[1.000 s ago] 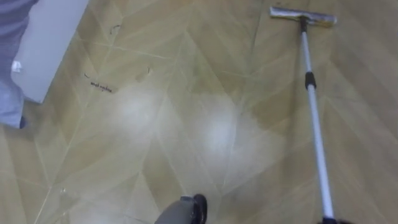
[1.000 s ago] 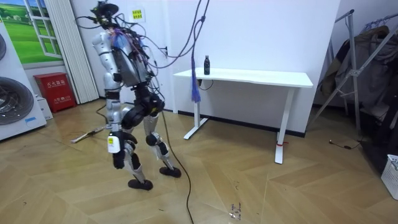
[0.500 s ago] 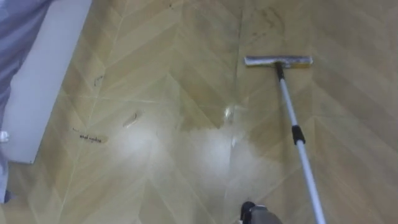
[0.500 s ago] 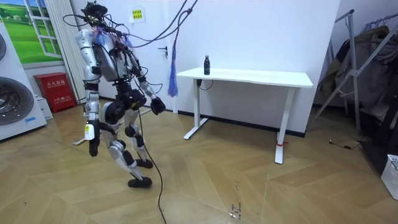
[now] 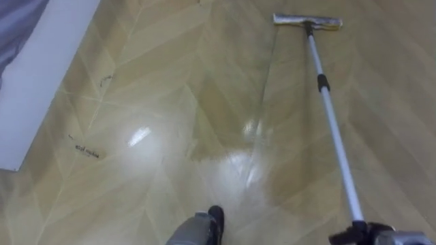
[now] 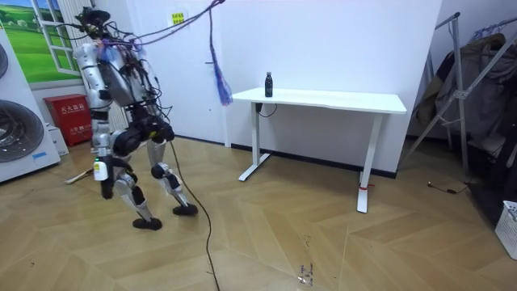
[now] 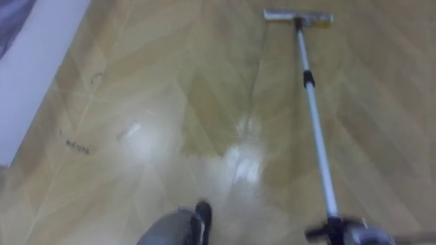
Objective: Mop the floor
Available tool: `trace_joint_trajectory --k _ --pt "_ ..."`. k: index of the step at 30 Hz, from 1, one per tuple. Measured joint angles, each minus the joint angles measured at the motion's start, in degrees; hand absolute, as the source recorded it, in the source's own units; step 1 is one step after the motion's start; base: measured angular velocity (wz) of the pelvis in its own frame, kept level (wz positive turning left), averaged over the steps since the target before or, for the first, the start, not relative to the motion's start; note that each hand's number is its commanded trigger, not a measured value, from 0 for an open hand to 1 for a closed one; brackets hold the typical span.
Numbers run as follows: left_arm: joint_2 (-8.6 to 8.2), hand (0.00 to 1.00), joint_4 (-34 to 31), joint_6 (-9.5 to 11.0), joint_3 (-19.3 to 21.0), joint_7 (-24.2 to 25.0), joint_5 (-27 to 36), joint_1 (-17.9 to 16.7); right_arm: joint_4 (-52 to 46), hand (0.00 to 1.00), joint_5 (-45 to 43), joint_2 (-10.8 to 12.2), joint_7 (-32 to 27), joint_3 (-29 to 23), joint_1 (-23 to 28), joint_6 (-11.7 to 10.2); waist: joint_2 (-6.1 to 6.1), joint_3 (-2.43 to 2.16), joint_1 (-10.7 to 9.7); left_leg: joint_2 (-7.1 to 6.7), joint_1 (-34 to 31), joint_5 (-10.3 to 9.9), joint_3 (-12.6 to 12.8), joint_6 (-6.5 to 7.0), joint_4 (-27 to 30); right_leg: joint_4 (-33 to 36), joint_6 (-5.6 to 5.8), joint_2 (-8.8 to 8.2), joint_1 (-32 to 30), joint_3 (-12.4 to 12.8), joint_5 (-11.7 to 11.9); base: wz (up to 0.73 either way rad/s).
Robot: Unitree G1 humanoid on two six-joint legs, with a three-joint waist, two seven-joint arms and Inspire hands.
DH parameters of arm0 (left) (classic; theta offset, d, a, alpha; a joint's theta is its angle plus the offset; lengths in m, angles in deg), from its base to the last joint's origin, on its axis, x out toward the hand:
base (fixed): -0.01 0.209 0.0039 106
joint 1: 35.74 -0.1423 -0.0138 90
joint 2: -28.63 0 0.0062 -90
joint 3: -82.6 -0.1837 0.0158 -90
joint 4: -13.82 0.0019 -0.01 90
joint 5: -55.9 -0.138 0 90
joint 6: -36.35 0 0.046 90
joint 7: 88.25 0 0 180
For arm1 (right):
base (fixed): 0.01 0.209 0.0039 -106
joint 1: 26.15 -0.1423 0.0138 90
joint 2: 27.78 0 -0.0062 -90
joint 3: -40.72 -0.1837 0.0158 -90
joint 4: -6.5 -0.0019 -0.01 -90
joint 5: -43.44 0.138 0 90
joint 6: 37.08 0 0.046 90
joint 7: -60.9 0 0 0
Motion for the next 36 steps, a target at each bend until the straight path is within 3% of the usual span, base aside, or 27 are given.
trace_joint_trajectory --k 1,3,4,6,7,8,9,10,11,15,17,18,20,21,22,23,24,25,26,28,31,33,34,35,36 --pt "-0.07 0.0 -0.2 0.3 0.0 0.0 -0.1 0.2 0.5 1.0 -1.0 0.0 -0.6 0.0 3.0 0.0 0.72 -0.32 -0.2 -0.55 1.7 -2.0 -0.6 0.21 0.4 3.7 0.9 -0.47 -1.3 0.4 1.8 0.09" --pt "-0.21 0.0 -0.2 0.7 -0.1 -0.8 -0.1 0.3 0.5 1.0 -1.5 0.0 -1.5 0.0 6.8 0.0 2.61 -0.73 -1.3 -0.52 3.5 -3.5 -1.0 0.33 0.1 5.2 0.9 -1.0 -5.6 0.9 1.8 0.05" --pt "-0.41 0.0 -0.3 0.7 -0.1 -1.3 -0.1 0.2 0.3 1.0 -1.7 0.2 -2.0 0.0 9.1 -0.1 3.96 -0.83 -2.4 -0.35 4.4 -4.0 -1.5 0.22 -0.7 2.7 0.89 -1.24 -8.5 1.3 1.8 0.06" --pt "-0.3 0.0 -0.7 0.5 -0.1 -1.8 -0.1 -0.4 -0.1 1.0 -1.7 1.5 -2.4 0.0 12.0 -0.2 4.67 -1.2 -3.2 -0.32 6.3 -4.4 -1.6 -0.39 -3.3 -6.3 0.4 -2.43 -11.9 1.7 3.3 -0.04" --pt "-0.22 0.0 -0.7 0.1 -0.1 -2.1 -0.1 -0.9 -0.2 1.0 -1.7 2.4 -2.4 -0.1 13.6 -0.3 4.79 -1.25 -4.0 -0.13 7.8 -4.7 -1.6 -1.01 -4.7 -13.2 -0.04 -3.18 -13.0 1.7 5.8 -0.09" --pt "-0.19 0.0 -0.6 -0.2 -0.1 -2.2 -0.1 -1.7 -0.4 1.0 -1.8 3.2 -2.3 -0.4 15.2 -0.2 4.83 -1.28 -4.7 0.18 9.7 -5.5 -1.6 -1.92 -5.6 -18.0 0.15 -3.82 -13.4 1.4 9.8 -0.06" --pt "-0.27 0.0 -0.8 -0.6 0.0 -2.2 0.0 -2.3 -0.6 1.0 -2.0 3.5 -2.1 -0.5 16.2 -0.2 4.43 -1.19 -4.7 0.57 10.6 -6.2 -1.7 -2.52 -5.6 -18.9 0.08 -3.73 -12.9 1.0 11.6 -0.19" --pt "-0.48 0.0 -1.5 -1.3 0.0 -2.0 0.1 -3.7 -1.3 1.0 -2.8 3.7 -1.8 -0.7 18.0 0.0 4.73 -1.68 -4.5 1.75 12.4 -7.6 -1.8 -3.85 -5.2 -19.1 -0.79 -3.06 -10.9 -0.6 12.9 -0.29" --pt "-0.56 0.0 -2.2 -2.1 0.0 -2.0 0.1 -4.8 -1.5 1.0 -3.9 4.0 -1.7 -0.8 18.7 0.3 5.01 -1.59 -4.6 2.58 14.0 -8.6 -2.3 -5.3 -4.5 -18.3 -2.16 -1.98 -9.1 -1.5 12.5 -0.27" --pt "-0.67 0.0 -2.1 -2.3 -0.6 -2.1 2.2 -3.6 -1.4 1.0 -4.5 4.7 -1.9 -0.1 16.5 1.6 4.48 -1.03 -4.8 5.3 14.1 -8.3 -3.1 -6.58 2.4 -15.2 -4.74 0.06 -6.5 -2.9 7.6 -0.02" --pt "-0.65 0.0 -2.1 -2.0 -1.0 -2.2 4.6 -2.9 -0.2 1.0 -6.4 4.1 -3.2 0.0 10.3 2.4 3.71 -0.55 -4.6 6.39 11.4 -7.4 -3.1 -7.6 8.2 -12.5 -6.39 0.93 -6.5 -2.7 5.2 -0.06" --pt "-0.65 0.0 -2.2 -1.9 -1.0 -2.4 4.6 -2.6 -0.2 1.0 -6.8 3.9 -3.5 0.0 8.4 2.7 3.54 -0.41 -4.6 6.28 10.2 -7.7 -3.1 -7.42 8.6 -12.1 -6.66 1.09 -6.5 -2.8 4.6 0.0" --pt "-0.41 0.0 -2.7 -1.9 -1.0 -3.3 4.5 -2.0 -0.4 1.0 -7.1 2.8 -4.4 0.1 0.1 3.0 2.11 0.5 -3.5 4.7 3.8 -7.7 -2.7 -7.68 7.6 -11.5 -7.48 1.36 -6.4 -2.7 3.5 -0.04" --pt "-0.29 0.0 -3.0 -1.8 -1.1 -3.4 4.5 -1.9 -0.6 1.0 -6.8 2.5 -4.6 0.1 -1.8 2.8 1.9 0.62 -3.2 4.11 2.0 -7.4 -2.5 -7.63 6.3 -11.5 -7.55 1.37 -6.3 -2.6 3.4 -0.07" --pt "0.04 0.0 -3.8 -1.7 -1.2 -3.4 4.6 -1.9 -1.8 1.0 -6.3 2.0 -4.8 0.2 -4.5 2.3 1.21 1.04 -2.5 2.96 -0.5 -6.4 -2.3 -8.14 2.4 -11.9 -7.59 1.61 -5.8 -2.5 3.1 0.0" --pt "0.47 0.0 -4.1 -1.3 -1.2 -3.4 4.8 -1.9 -2.7 1.0 -6.1 2.0 -5.1 0.2 -6.4 1.8 0.87 1.24 -1.2 2.17 -2.4 -3.2 -2.2 -7.35 -1.4 -12.3 -7.6 2.02 -4.6 -2.5 2.6 -0.06" --pt "0.61 0.0 -4.1 -1.0 -1.2 -3.4 5.1 -2.1 -2.9 1.0 -5.9 2.1 -5.0 0.2 -7.3 1.5 0.84 1.23 -0.6 2.06 -3.0 -1.2 -2.2 -6.84 -2.4 -12.7 -7.56 2.4 -3.8 -2.6 2.4 0.0" --pt "0.77 0.0 -4.1 -0.8 -1.2 -3.4 5.4 -2.4 -2.9 1.0 -5.2 2.3 -4.4 0.0 -8.9 0.8 0.63 1.1 -0.2 1.39 -3.0 2.6 -2.4 -5.47 -4.6 -13.1 -7.41 2.52 -2.2 -2.9 1.5 0.14" --pt "0.76 0.0 -4.2 -0.6 -1.2 -3.1 5.3 -2.6 -3.0 1.0 -4.5 2.2 -3.7 0.0 -9.3 -0.1 0.34 0.8 -0.2 1.0 -2.2 5.0 -2.2 -4.24 -5.4 -13.0 -6.94 2.36 -0.8 -3.0 0.1 0.25" --pt "0.79 0.0 -4.4 -0.5 -1.2 -1.8 4.9 -2.4 -3.0 1.0 -2.8 1.6 -2.7 0.0 -8.1 -0.8 0.19 0.54 -0.3 0.57 -1.2 5.8 -1.7 -2.67 -4.5 -12.8 -6.08 2.2 0.7 -2.2 -1.5 0.51" --pt "0.84 0.0 -4.5 0.4 -1.2 -0.2 4.4 -0.4 -2.1 1.0 -0.1 0.4 -1.0 0.0 -2.6 -1.9 0.32 0.43 -0.3 0.56 0.4 2.5 0.8 -0.64 -2.7 -8.7 -4.77 1.76 1.2 -0.5 -1.5 0.47" --pt "0.65 0.0 -4.0 0.8 -1.2 0.4 4.5 -0.4 0.0 1.0 -0.1 0.2 -1.0 0.1 1.0 -2.0 1.13 -0.17 -0.4 0.37 2.3 -0.2 1.6 0.03 -1.9 -2.5 -1.22 0.79 0.2 -0.3 0.5 0.19" --pt "0.38 0.0 -4.0 0.8 -1.2 0.4 4.0 -0.6 0.4 1.0 -0.4 0.2 -1.5 0.1 4.2 -2.0 1.82 -0.65 -0.5 0.26 4.0 -1.6 1.8 0.41 -1.8 0.9 0.92 0.32 -0.4 0.0 2.7 -0.11" --pt "0.23 0.0 -4.0 0.8 -1.2 0.3 3.6 -1.2 0.4 1.0 -0.8 0.3 -1.9 0.2 7.0 -2.0 3.05 -1.11 -1.0 0.29 5.3 -2.8 1.6 0.62 -1.9 2.3 1.05 0.16 -1.5 0.5 3.9 -0.17" --pt "0.18 0.0 -4.0 0.8 -1.2 0.1 3.5 -1.2 0.4 1.0 -0.9 0.4 -2.0 0.2 8.2 -2.0 3.68 -1.07 -1.5 0.31 5.8 -3.1 1.6 0.65 -2.1 2.2 0.97 0.05 -2.3 0.8 3.8 -0.19"
